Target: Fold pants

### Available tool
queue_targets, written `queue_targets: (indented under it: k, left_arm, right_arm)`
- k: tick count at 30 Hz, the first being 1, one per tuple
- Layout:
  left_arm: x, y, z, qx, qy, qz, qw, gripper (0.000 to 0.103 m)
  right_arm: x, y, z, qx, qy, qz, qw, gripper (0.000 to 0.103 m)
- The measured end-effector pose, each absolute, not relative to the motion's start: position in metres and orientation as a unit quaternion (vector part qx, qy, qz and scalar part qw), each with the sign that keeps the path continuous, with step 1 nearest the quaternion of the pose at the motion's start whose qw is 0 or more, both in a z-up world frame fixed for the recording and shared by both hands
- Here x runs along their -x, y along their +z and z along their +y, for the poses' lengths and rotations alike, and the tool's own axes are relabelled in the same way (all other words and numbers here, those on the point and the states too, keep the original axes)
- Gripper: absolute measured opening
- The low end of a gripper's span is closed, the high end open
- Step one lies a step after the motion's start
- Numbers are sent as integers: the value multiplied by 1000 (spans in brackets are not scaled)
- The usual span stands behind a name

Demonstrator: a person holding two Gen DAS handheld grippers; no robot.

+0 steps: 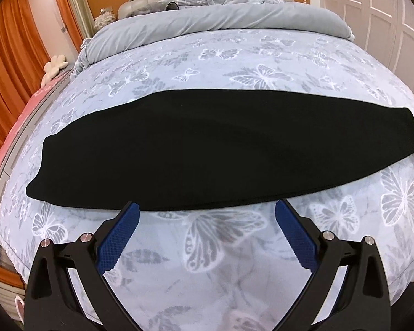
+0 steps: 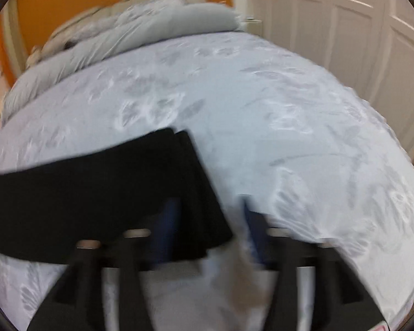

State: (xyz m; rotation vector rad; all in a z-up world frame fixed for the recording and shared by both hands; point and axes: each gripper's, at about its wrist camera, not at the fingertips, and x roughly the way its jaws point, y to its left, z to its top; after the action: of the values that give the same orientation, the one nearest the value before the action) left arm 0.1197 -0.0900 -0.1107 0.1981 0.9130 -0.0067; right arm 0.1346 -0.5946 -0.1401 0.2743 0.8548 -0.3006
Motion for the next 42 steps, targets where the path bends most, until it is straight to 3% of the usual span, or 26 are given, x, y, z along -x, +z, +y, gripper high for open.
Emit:
queue_targets:
  k: [4,9,11,12,13,19,23,33,42]
  left_arm:
    - [-119,-117,-83,-92,-1,445,891,97]
    - [-115,-116,-53,-67,9,451,890,97]
    - [-110,-114,-40,-74,15,439,895,97]
    - [-110,-115,-32,-82,25,438,895,97]
    - [-110,-116,-24,-83,31,439,894,97]
    - [-108,-112,39,-27,53,438,897,97]
    - [-107,-111,77,7,64,438,897,97]
    - [-92,-94,148,33,79,419,904,97]
    - [-119,-88,151,10,74,406,911,97]
  right_arm:
    - [-145,-160,-598,-170,-116,457,865,78]
    - [-152,-168,-594,-181,-132,452,863,80]
    - [-156,-167,-589,-188,-119,447,866,53]
    - [-159,-166,-586,-191,-112,449,865,30]
    - [-160,-159,-580,-203,-101,450,864,19]
    - [-175,-63,-454,-114,-7,397,911,19]
    - [-201,-33,-344,-78,89,388,914,19]
    - [-246,-74,-160,-35,195,431,881,19]
    - [-237,-69,-182,-56,150,424,891,19]
